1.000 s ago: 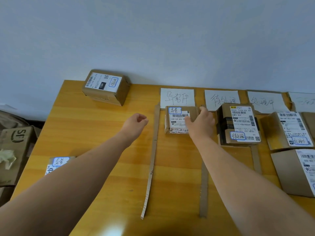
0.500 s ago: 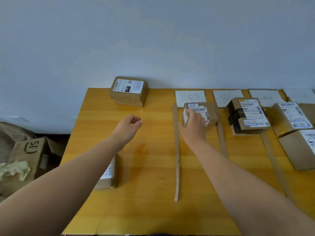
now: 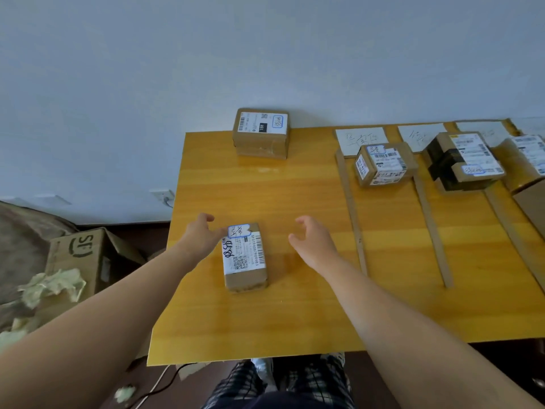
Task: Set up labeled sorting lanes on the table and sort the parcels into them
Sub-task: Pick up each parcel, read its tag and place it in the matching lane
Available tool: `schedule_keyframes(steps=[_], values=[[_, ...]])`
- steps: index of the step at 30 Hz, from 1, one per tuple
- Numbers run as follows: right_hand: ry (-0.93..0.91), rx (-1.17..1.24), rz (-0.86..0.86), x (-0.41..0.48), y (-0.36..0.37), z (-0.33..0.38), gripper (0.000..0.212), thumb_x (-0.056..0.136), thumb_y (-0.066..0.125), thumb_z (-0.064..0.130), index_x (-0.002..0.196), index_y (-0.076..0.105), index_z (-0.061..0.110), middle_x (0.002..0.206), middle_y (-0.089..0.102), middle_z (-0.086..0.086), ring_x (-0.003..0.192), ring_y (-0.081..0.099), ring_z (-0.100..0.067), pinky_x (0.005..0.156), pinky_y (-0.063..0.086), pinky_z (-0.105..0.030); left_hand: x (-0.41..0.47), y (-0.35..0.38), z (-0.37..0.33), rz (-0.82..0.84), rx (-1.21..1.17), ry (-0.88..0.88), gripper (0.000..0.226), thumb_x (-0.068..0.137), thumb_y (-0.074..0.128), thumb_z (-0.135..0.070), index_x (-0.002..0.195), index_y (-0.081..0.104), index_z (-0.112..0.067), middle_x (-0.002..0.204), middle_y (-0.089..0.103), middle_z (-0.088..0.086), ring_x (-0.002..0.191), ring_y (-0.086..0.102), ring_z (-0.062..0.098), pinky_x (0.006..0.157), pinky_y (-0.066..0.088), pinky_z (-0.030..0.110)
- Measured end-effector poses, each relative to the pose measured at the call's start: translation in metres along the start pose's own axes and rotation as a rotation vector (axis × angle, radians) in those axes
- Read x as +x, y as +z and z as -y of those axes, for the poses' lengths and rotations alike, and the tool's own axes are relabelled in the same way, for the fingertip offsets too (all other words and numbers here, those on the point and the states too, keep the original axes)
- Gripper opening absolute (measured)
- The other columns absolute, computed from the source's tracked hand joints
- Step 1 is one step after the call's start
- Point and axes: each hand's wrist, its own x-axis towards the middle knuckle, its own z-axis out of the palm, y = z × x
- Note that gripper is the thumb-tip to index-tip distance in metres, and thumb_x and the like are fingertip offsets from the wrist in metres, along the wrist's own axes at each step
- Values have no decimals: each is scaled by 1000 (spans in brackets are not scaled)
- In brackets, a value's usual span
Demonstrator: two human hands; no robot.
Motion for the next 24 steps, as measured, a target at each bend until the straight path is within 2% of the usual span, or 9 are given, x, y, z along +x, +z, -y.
schedule_keyframes(steps=[3, 6, 8, 10, 12, 16, 18, 22, 24], values=[[50, 62, 99, -7, 10, 6, 44, 95, 53, 31, 136, 43, 19, 134, 48, -4, 119, 50, -20, 96, 41, -31, -5, 4, 8, 169, -58, -157, 67, 91, 61, -35, 144, 29, -9, 134, 51, 15, 108, 57, 30, 85, 53, 41], [144, 168, 214, -11, 21, 11, 48, 94, 54, 37, 137, 44, 18, 128, 53, -3, 113, 53, -20, 98, 44, -35, -11, 13, 7, 368, -95, -143, 40, 93, 58, -31, 125, 53, -9, 118, 65, 7, 89, 65, 22, 83, 56, 36], [215, 250, 254, -13, 27, 11, 51, 91, 57, 38, 137, 46, 18, 131, 56, -2, 116, 55, -20, 99, 47, -40, -15, 23, 3, 388, -129, -94, 29, 95, 56, -27, 119, 58, -10, 110, 67, 5, 80, 64, 19, 71, 55, 28], [264, 332, 269, -16, 30, 10, 45, 92, 57, 36, 132, 50, 17, 126, 60, -1, 110, 58, -19, 91, 49, -36, -18, 33, -1, 385, -155, -68, 28, 97, 53, -24, 117, 59, -7, 106, 67, 6, 77, 62, 19, 65, 53, 24], [304, 392, 272, -20, 28, 7, 39, 95, 55, 34, 129, 49, 15, 119, 60, 0, 105, 57, -19, 84, 47, -33, -20, 40, -4, 393, -180, -61, 28, 97, 53, -24, 116, 60, -5, 105, 67, 8, 78, 61, 19, 65, 53, 24], [338, 565, 228, -25, 16, 2, 43, 93, 60, 34, 127, 44, 14, 116, 62, -1, 92, 59, -13, 65, 46, -29, -25, 44, -15, 394, -286, -36, 27, 96, 55, -23, 116, 57, -5, 95, 68, 4, 66, 66, 12, 48, 51, 17], [317, 654, 175, -27, 7, 4, 48, 89, 66, 35, 125, 41, 14, 106, 63, 1, 86, 59, -9, 60, 42, -28, -27, 43, -24, 373, -335, 4, 29, 94, 58, -26, 117, 55, -8, 96, 68, 1, 67, 67, 11, 51, 50, 19], [223, 751, 106, -28, -14, 9, 61, 82, 73, 37, 126, 39, 12, 111, 66, -6, 96, 65, -18, 80, 53, -38, -30, 38, -38, 321, -428, 89, 40, 90, 63, -35, 123, 55, -12, 102, 67, 0, 75, 62, 14, 65, 49, 26], [149, 744, 75, -30, -24, 12, 60, 82, 73, 36, 125, 40, 11, 113, 64, -8, 94, 65, -18, 82, 54, -37, -31, 34, -43, 311, -464, 125, 43, 89, 64, -36, 124, 55, -13, 106, 67, 0, 79, 62, 15, 70, 50, 27]])
